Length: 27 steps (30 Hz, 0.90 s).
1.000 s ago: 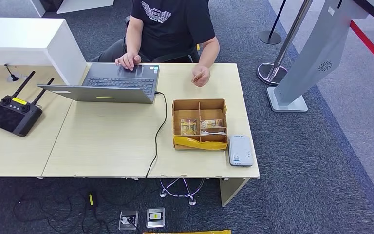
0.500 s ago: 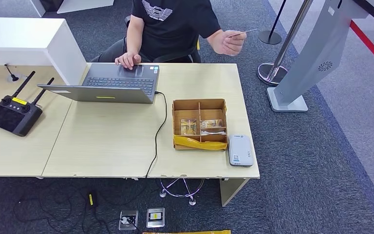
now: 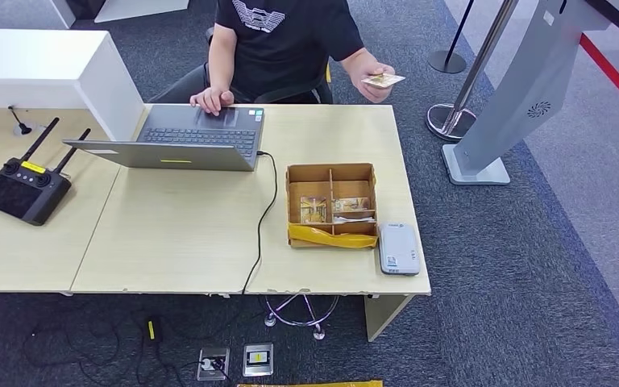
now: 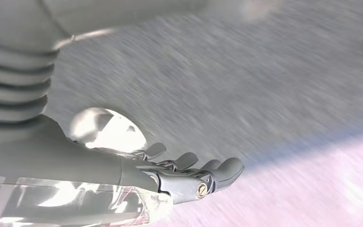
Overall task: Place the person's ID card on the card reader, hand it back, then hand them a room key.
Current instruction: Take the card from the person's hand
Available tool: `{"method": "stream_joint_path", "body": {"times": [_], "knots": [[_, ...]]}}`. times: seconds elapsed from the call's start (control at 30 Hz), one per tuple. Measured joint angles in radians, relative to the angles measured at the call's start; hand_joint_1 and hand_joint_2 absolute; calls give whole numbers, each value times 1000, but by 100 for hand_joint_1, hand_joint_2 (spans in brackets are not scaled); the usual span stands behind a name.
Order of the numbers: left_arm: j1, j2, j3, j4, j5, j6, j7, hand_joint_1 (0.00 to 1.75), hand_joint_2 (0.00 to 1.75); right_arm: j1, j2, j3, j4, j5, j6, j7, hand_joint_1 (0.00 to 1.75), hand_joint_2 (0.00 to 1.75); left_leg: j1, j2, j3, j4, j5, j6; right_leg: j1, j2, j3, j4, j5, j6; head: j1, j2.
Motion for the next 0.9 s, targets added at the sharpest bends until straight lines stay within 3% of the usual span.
{"method": "stream_joint_path", "body": {"times": [0.23, 0.4, 0.57, 0.73, 0.9], "knots": [[0, 12, 0, 0, -8, -18, -5, 0, 0, -168, -169, -13, -33, 47, 96, -78, 0, 175, -1, 3, -2, 0, 1, 1, -1, 2, 0, 1, 1, 2, 0, 0], [-2, 17, -1, -2, -17, -35, -8, 0, 0, -383, -223, 62, -71, 79, 174, -134, 0, 175, -1, 3, -2, 0, 2, 2, -1, 2, 0, 1, 2, 3, 0, 0], [-5, 24, -2, -2, -38, -53, -28, 0, 0, -522, -201, 235, -167, -29, 242, -102, 0, 175, 0, -3, -3, 0, 4, 4, 0, -5, 1, 2, 2, 3, 0, 0], [-7, 39, -8, -2, -69, -91, -56, 0, 0, -529, -134, 486, -371, -157, 239, -6, 0, 175, 0, -4, -5, 0, 5, 3, 0, -6, 1, 2, 2, 3, 0, 0], [-9, 51, -26, -2, -92, -117, -70, 0, 0, -511, -57, 760, -597, -138, 212, 29, 0, 175, 1, -4, -3, 0, 5, 3, 1, -5, 0, 3, 2, 3, 0, 0]]}}
